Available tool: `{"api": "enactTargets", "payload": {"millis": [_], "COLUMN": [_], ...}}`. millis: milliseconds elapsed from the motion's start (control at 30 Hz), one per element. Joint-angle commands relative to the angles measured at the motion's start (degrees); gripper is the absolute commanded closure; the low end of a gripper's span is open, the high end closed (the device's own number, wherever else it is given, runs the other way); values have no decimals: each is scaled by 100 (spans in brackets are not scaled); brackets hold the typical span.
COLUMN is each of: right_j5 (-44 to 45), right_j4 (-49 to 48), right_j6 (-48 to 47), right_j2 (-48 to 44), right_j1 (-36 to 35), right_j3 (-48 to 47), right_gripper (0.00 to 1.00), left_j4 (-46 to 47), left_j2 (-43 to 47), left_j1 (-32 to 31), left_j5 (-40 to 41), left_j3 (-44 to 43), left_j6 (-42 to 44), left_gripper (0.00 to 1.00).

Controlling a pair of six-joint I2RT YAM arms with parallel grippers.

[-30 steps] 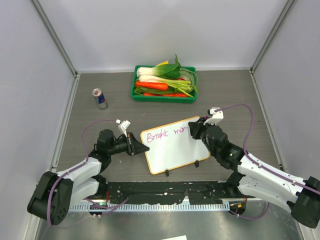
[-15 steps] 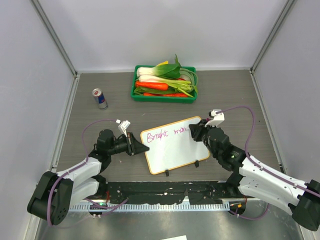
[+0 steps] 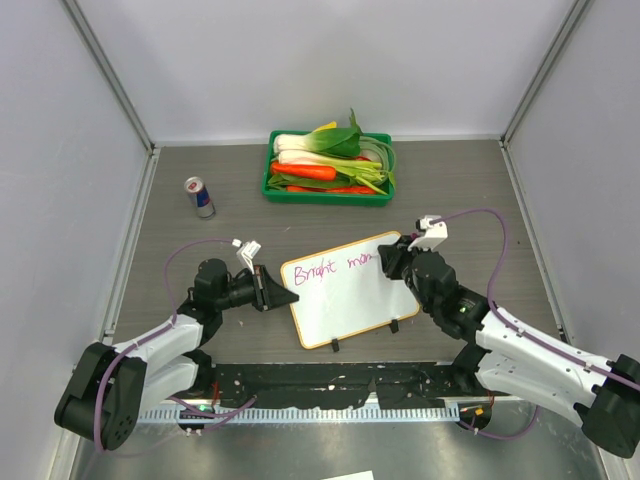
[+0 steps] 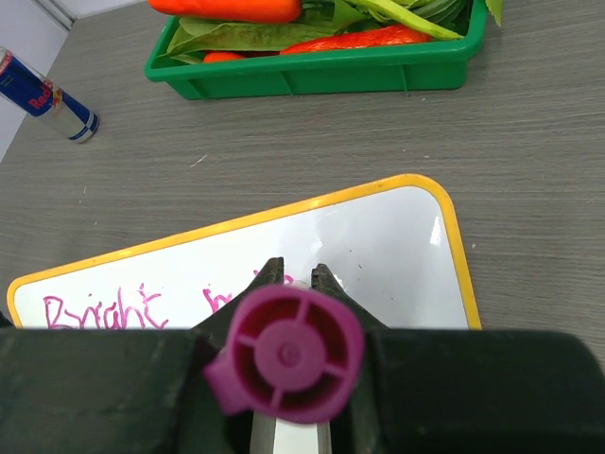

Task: Write a sentence on the whiteboard

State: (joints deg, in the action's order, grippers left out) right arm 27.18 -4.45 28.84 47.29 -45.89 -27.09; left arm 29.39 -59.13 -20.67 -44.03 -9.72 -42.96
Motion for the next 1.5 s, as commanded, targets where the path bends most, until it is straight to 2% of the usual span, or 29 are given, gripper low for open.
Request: {"api": "enactTargets", "payload": {"millis": [0, 400, 1167, 1467], "right_j5": [420, 323, -222, -257], "right_j4": [6, -109, 410, 620], "right_j6": [-115, -133, 51, 34], "right_j2": [44, 246, -167, -316], "right_j1": [80, 177, 256, 256], "right_j3": [-209, -323, 195, -68], "right_gripper": [98, 98, 99, 98], "left_j4": [-12, -12, -12, -12], "left_j2": [-28, -10, -11, -28], "left_j1": [-16, -16, -16, -16], "left_j5": [79, 79, 70, 70], "left_j3": [-22, -13, -22, -13], "left_j6": [235, 235, 227, 235], "left_gripper": [100, 100, 100, 100]}}
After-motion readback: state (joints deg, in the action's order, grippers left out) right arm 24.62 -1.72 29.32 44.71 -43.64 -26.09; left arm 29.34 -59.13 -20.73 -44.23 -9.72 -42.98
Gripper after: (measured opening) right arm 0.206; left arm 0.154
